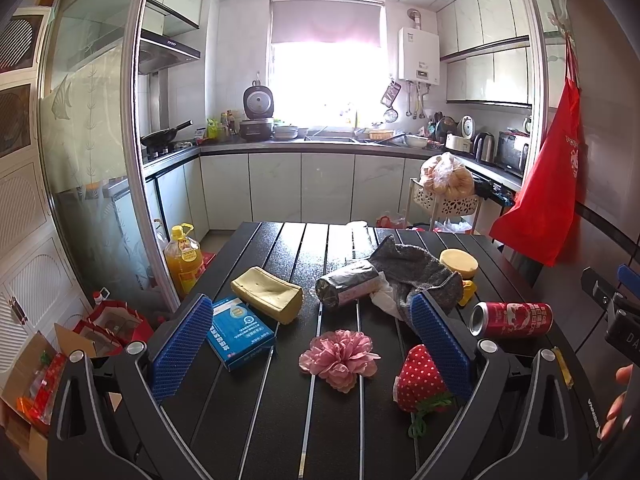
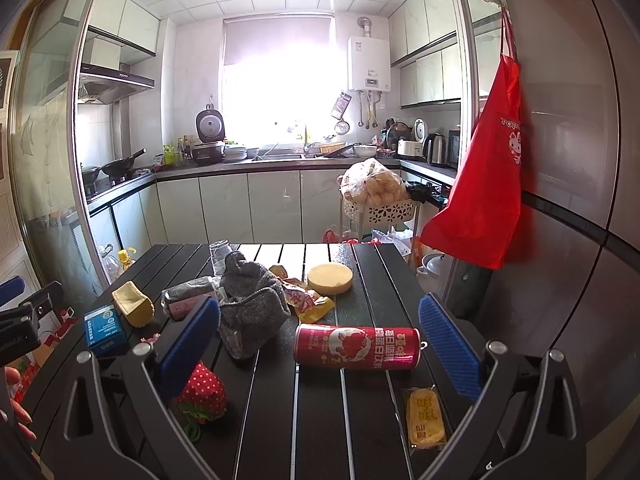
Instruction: Collect trash
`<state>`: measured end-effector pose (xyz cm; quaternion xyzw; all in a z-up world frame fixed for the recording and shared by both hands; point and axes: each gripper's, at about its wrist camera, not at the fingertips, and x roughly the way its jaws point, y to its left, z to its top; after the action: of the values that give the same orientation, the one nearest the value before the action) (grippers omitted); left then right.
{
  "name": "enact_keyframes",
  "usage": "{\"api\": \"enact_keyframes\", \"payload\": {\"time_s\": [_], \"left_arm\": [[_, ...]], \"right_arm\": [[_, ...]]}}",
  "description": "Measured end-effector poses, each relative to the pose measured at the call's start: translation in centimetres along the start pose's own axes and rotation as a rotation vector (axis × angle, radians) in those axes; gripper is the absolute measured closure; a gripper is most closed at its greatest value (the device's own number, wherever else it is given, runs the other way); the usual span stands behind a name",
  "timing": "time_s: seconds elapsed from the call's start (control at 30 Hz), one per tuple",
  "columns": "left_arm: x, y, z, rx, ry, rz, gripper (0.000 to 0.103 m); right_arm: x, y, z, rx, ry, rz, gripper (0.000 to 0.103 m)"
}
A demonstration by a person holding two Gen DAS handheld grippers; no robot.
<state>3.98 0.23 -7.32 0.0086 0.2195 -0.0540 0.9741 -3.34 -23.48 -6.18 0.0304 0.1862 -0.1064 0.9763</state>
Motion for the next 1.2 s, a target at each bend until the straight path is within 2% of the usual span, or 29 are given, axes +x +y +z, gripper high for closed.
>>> {"api": "enact_keyframes", "payload": {"time_s": [1.2], "left_arm": [[-0.07,-0.07,-0.28,0.003,0.003,-0.003,0.008]], "right_arm": [[-0.05,-0.05,-0.04,0.0,0.001,-0.001,0.003]]}}
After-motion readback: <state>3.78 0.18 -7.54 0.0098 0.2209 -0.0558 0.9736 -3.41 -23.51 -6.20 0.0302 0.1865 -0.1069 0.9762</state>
